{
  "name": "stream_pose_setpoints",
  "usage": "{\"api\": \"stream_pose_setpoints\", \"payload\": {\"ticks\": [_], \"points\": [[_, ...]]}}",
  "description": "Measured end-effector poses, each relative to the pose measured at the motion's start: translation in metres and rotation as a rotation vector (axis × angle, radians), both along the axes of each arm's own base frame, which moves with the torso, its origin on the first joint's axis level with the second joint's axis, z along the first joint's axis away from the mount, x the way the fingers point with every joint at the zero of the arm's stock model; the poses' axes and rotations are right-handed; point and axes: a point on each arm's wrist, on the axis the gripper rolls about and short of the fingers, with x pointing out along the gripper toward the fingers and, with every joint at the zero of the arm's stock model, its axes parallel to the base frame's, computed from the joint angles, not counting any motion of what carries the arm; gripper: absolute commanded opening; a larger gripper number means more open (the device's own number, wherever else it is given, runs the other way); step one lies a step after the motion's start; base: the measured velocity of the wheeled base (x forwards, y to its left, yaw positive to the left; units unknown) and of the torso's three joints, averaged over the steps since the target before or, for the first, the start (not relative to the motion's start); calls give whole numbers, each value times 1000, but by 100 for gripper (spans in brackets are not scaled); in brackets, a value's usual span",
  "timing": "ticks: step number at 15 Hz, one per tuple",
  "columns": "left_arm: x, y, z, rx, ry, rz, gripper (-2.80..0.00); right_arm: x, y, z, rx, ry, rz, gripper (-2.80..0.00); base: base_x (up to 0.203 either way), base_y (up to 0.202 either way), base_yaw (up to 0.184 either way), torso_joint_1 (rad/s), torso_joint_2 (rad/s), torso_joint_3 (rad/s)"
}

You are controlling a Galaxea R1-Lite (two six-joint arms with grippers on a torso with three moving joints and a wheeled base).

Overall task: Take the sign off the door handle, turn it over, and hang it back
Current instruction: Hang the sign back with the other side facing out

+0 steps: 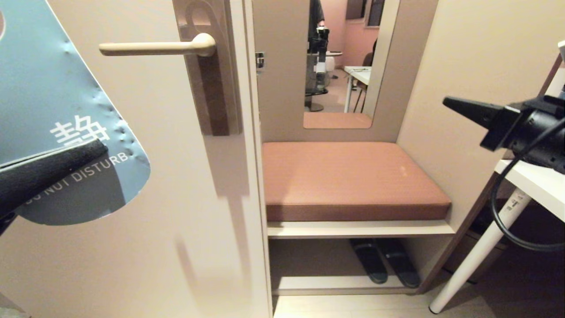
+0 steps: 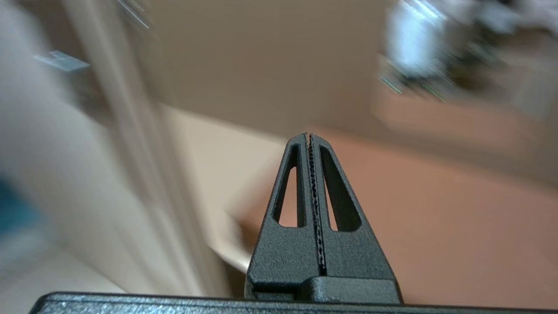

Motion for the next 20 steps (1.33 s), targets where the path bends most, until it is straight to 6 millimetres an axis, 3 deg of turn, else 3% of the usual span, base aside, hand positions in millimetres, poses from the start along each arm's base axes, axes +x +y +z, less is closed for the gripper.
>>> {"api": "stream_pose_setpoints", "payload": {"ticks": [4,14,16,20], "points": [[-2,1,-3,2,4,2,-280,-59,-34,-46,-73,67,-180,-280,0,0,0,0,0,0],[-10,3,-7,3,-6,4,-280,-182,-34,-112,-75,69,-228,-280,0,0,0,0,0,0],[-12,4,-7,2,-13,4,-280,-198,-35,-127,-83,111,-277,-280,0,0,0,0,0,0],[-21,6,-7,-6,-35,4,-280,-207,-36,-144,-141,102,-305,-280,0,0,0,0,0,0]]}}
